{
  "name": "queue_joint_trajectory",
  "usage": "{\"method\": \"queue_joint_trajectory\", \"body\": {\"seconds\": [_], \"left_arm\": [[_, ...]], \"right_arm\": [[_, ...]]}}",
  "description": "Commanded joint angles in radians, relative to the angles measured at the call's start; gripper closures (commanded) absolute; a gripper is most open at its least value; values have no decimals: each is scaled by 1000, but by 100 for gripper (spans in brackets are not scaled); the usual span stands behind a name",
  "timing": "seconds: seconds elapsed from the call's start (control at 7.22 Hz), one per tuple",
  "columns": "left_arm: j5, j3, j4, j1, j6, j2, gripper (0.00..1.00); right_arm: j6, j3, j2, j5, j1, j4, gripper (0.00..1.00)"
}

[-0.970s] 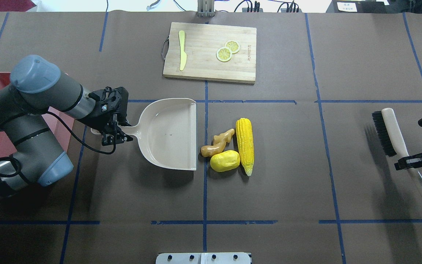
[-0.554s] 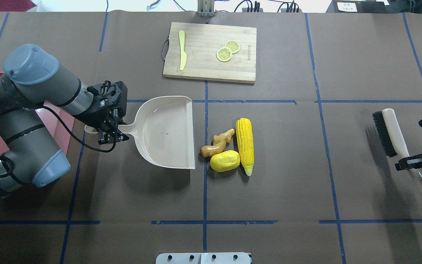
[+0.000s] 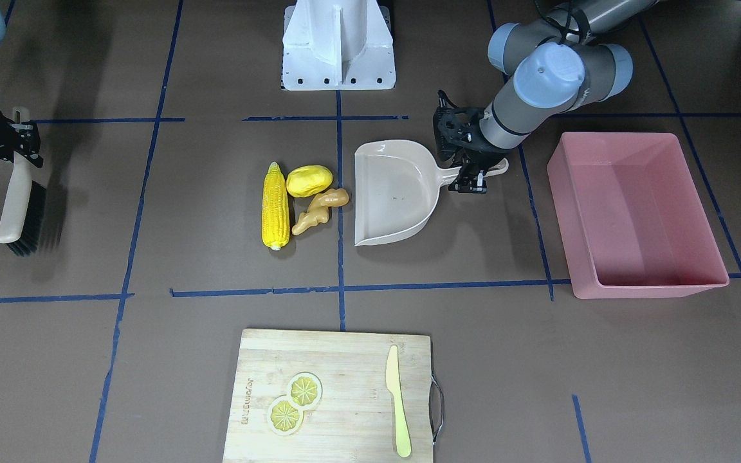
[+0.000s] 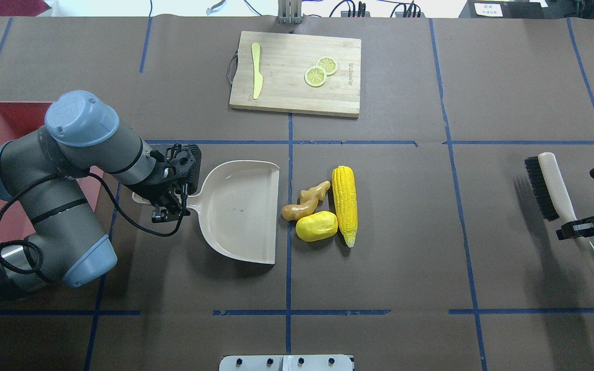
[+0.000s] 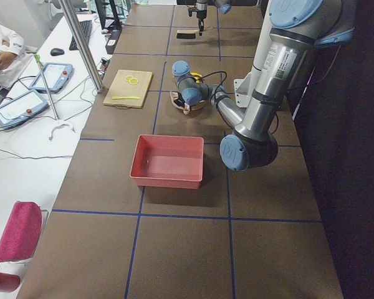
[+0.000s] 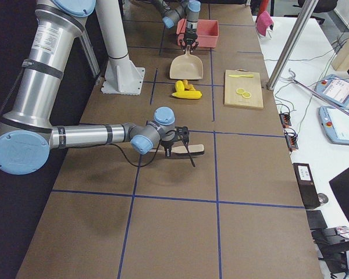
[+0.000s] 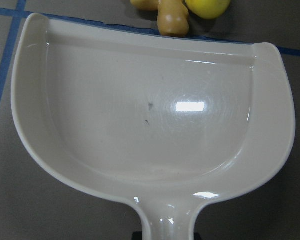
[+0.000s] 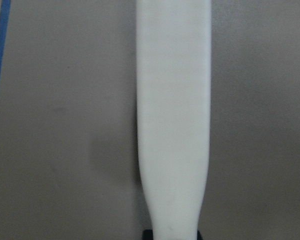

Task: Sweep and dump trash into bin
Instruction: 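Tilt the dustpan with the left gripper, lowering its lip to the table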

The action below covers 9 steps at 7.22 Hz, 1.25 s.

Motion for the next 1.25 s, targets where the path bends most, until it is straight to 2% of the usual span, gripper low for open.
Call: {"method": "queue_joint_trajectory", "body": {"seconds": [0.0,0.28,0.69,1.11], "left_arm": [[13,3,52,8,-12,-26,100],[13,11,78,11,-46,-45,100],[11,17,75,12,-77,-49,100],[11,17,71,12,-77,-49,100]], "right_arm": [[0,0,-2,0,0,1,100],[9,3,4,2,0,1,100],[136,54,26,14,-20,1,100],[291,69,125,2,-118,-1,100]]}}
